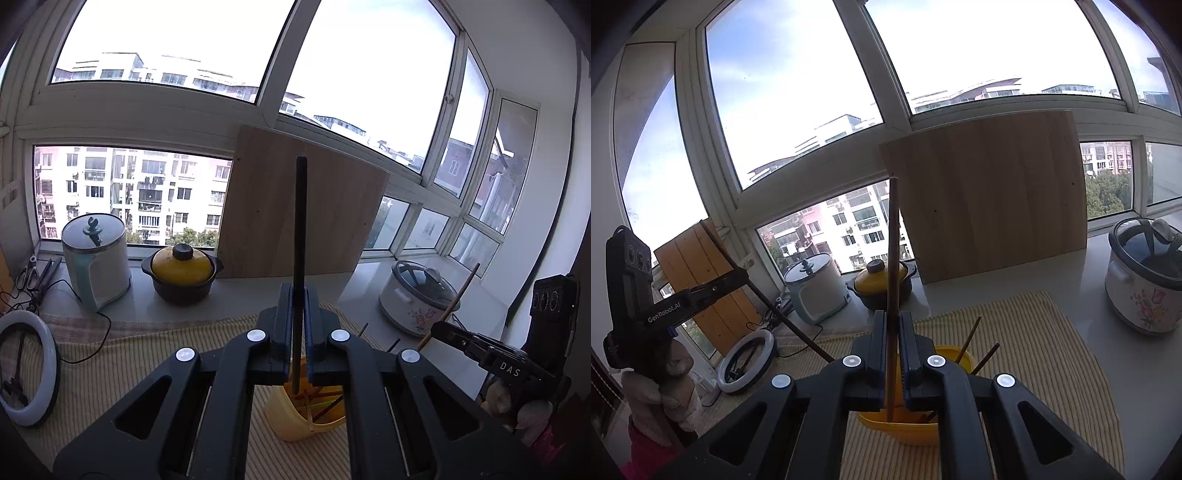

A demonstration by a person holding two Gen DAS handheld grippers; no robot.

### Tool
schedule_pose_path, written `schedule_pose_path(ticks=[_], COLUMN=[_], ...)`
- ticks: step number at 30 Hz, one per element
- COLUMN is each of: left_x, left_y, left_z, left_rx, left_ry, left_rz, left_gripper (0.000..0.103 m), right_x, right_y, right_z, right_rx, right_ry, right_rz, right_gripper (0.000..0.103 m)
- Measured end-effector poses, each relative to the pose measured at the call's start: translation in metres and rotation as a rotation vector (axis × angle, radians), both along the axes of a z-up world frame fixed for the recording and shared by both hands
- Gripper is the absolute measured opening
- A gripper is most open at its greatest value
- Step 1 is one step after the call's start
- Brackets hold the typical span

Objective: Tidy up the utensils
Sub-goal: 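Carry both upright chopsticks over the yellow container, then lower both chopsticks into the yellow container and open both tools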

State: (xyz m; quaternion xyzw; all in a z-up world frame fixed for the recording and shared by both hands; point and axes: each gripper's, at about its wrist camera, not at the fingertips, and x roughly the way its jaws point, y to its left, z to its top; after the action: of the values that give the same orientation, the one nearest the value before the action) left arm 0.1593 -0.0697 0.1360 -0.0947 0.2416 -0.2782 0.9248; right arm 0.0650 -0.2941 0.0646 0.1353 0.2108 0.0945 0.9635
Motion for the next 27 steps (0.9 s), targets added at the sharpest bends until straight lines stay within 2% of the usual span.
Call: schedule_pose_path(ticks=[12, 21, 27], left_x=[0.033, 0.045, 0.044], left_y=[-0.040, -0.057, -0.064], left_z=[-0.035, -0.064, -0.068], left_rx=[0.005, 0.036, 0.063], left_ry=[0.095, 0.147, 0.149], left_rz=[-0.023, -0.020, -0.038], left_gripper=[0.003, 0.003, 0.003], right_x=[0.009, 0.020, 0.020], right_y=[0.007, 0.007, 0.007], right_z=[-0.010, -0.031, -0.043], right_rx=[-0.084, -0.086, -0.064], right_ry=[-0.002, 0.050, 0.077], right_rz=[-0.035, -0.033, -0.028], right_gripper=[0.004, 0.004, 0.004])
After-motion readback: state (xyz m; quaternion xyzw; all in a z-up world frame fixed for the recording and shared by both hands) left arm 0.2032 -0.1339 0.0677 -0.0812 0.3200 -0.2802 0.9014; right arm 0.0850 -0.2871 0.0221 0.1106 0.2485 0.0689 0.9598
